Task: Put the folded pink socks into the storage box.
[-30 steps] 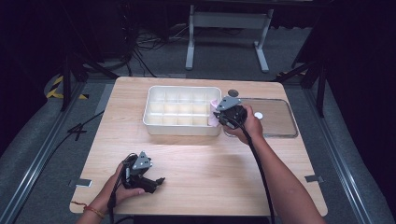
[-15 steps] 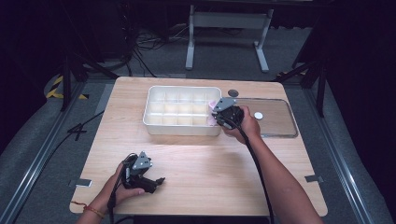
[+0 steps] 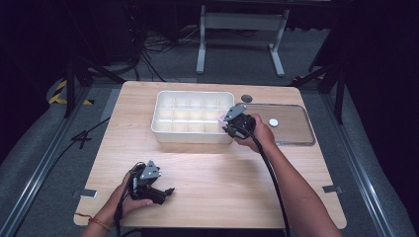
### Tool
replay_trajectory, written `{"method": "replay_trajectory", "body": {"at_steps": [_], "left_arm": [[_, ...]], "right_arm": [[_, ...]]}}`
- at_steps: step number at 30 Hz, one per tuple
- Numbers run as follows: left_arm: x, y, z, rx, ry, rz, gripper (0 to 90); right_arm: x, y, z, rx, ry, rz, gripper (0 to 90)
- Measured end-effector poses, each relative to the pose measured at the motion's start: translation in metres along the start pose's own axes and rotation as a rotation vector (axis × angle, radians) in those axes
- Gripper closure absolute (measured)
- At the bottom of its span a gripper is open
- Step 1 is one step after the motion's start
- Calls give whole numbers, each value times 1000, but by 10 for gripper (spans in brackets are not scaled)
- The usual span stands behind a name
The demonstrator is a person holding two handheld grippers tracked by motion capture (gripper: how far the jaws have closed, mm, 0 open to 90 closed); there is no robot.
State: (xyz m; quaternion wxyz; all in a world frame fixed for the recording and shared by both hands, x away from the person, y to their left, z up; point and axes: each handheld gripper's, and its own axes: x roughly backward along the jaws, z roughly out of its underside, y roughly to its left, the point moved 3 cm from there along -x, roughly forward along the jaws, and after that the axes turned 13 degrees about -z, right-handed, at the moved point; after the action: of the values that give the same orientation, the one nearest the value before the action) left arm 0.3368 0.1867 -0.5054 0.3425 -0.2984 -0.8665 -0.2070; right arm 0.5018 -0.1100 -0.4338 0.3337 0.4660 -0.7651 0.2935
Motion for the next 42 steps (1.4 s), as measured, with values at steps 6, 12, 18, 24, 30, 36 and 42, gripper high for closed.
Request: {"method": "replay_trajectory", "body": {"at_steps": [6,12,18,24,30,36,42], "left_arm": [[0,0,0,-1,0,0,82],[0,0,0,1,0,0,83],[0,0,0,1,0,0,83],[0,0,0,-4,2,-1,83],[0,0,0,-3,2,0,83],[0,0,0,-4,2,-1,83],[1,0,0,-5,5,0,83]], "right_arm": [[-6,-4,2,-44,46,-88,718],[-7,-10,-1,-93,70,-146,716],[-10,-10,-4,-85,122,-142,718],[-14,-10,-7,-55,188,-119,720],[-14,-11,-8,-70,196,-123,705],[-11,-12,-8,-105,164,-149,645],[-7,-14,-10,-144,145,-174,543]]}}
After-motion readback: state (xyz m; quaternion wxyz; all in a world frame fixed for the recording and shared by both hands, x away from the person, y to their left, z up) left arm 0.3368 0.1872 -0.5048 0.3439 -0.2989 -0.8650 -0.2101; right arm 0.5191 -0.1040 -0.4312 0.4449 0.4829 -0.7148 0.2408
